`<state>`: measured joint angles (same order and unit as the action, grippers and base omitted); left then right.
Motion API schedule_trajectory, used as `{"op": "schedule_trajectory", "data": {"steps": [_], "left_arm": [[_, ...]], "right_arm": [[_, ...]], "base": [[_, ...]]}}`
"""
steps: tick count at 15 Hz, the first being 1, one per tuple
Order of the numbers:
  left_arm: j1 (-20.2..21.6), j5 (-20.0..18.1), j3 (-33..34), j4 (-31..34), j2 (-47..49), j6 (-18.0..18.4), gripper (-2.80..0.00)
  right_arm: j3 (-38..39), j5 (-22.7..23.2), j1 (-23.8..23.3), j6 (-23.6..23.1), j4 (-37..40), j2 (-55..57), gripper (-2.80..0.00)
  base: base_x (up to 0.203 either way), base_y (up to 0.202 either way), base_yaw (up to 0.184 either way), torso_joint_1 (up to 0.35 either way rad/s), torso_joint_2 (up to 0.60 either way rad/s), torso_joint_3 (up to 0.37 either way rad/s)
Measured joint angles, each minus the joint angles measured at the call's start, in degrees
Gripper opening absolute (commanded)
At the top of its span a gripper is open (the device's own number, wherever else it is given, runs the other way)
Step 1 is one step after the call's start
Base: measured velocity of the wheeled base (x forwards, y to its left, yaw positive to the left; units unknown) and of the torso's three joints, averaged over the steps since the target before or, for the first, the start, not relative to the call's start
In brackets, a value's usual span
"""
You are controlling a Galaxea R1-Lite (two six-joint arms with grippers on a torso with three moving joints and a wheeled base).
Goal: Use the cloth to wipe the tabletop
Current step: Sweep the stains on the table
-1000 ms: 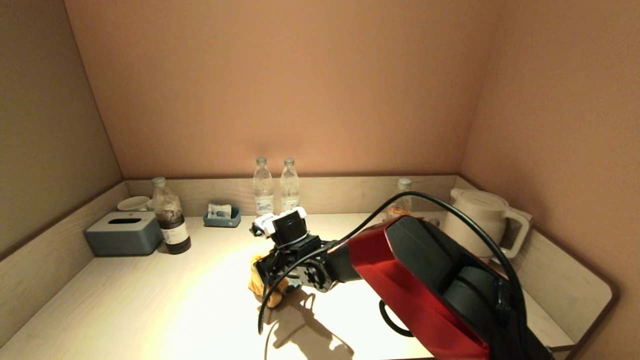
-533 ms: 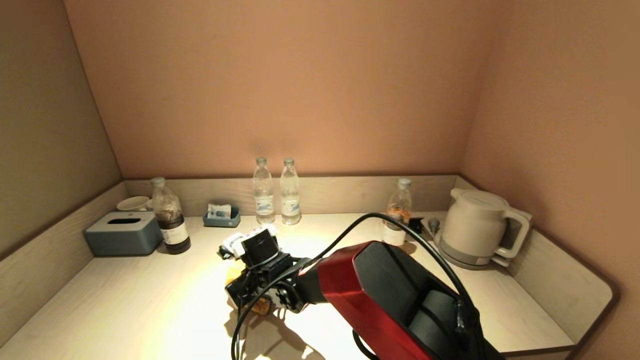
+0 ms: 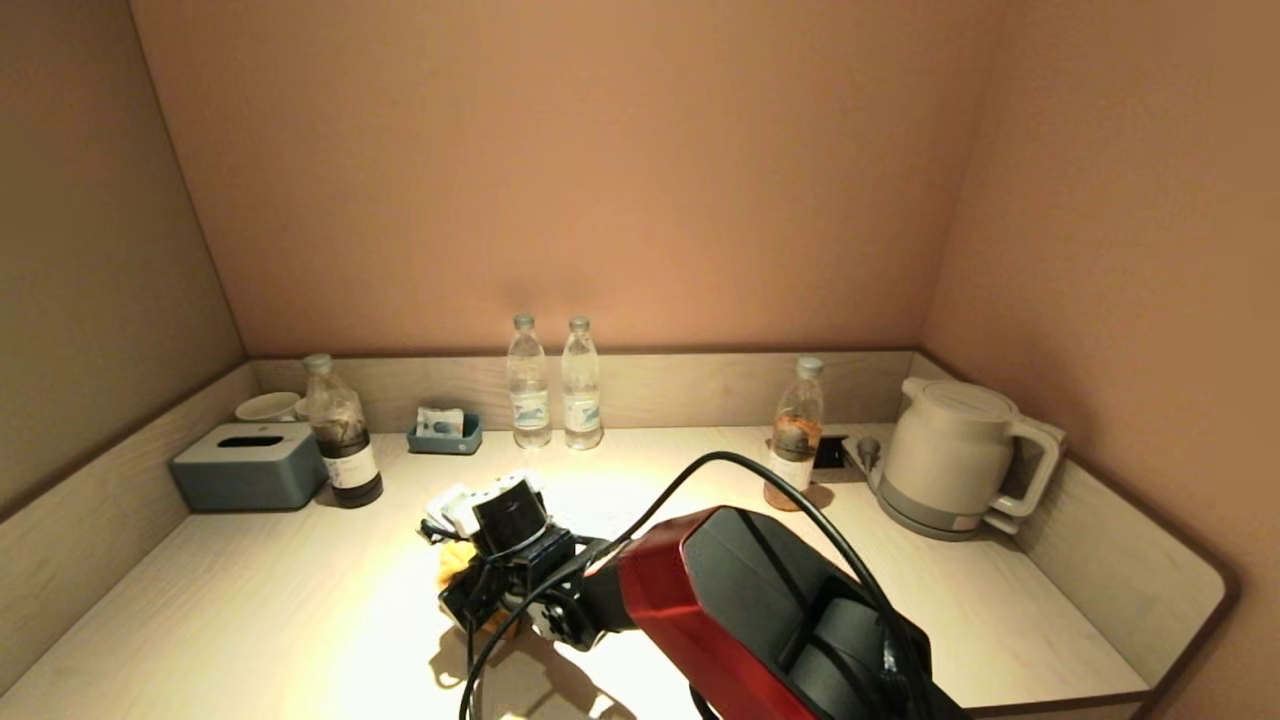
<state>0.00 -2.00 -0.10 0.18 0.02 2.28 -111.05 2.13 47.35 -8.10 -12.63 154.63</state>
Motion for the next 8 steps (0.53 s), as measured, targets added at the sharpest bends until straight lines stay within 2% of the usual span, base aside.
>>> {"op": "schedule_trajectory", "data": {"steps": [3,8], "left_arm": [[0.0,-0.01,0.0,0.06,0.0,0.55,-2.8],[0.0,0.06,0.07,0.06,0.0,0.51,-2.8]], "right_arm": [[2.1,-0.49,-0.18,0.97,2.46,-0.96,-2.8],[11.13,-0.67,-0.63,3.22,8.52,-5.83,-2.8]], "base": [[0.0,0.0,0.0,0.0,0.0,0.0],[0.0,0.0,0.0,0.0,0.0,0.0]]}}
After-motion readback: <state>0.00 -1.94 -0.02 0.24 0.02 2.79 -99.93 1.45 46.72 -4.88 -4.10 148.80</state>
